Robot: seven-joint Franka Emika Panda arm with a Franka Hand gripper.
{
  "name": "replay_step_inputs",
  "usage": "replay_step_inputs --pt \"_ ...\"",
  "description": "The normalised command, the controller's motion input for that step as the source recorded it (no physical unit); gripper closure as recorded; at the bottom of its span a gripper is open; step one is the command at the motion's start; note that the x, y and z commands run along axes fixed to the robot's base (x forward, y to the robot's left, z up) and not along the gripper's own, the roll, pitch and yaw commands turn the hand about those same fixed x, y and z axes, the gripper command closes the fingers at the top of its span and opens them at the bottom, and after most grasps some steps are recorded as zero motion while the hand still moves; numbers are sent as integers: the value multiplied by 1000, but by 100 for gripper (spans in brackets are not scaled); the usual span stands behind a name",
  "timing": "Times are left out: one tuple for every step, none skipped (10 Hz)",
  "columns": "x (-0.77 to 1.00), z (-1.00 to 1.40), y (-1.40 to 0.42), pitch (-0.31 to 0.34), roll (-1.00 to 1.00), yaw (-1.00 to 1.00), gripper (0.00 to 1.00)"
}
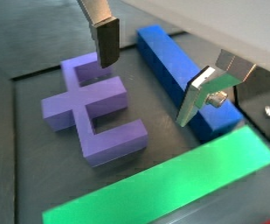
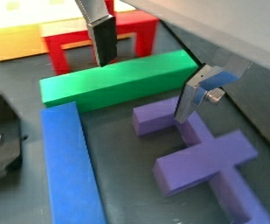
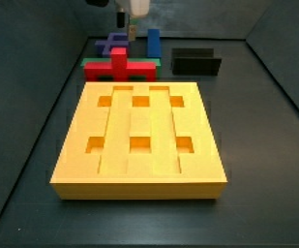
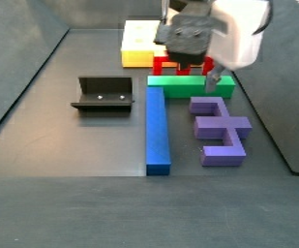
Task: Pick up the green object. Move up. Move to above the board. Insert the green object.
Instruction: Pick up the green object.
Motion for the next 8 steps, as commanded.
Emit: replay_step_inputs --pt "0 -260 -6 0 4 -1000 0" --pt "0 -223 -26 0 16 -1000 0" --pt "0 -106 -83 0 53 -1000 0" --pt "0 0 -297 9 63 -883 0" --pt "0 0 -334 24 79 -851 0" --pt "0 0 -394 19 73 -814 0" --pt "-46 -137 -457 0 34 -697 0" --pt "-11 -206 -217 -83 0 -66 0"
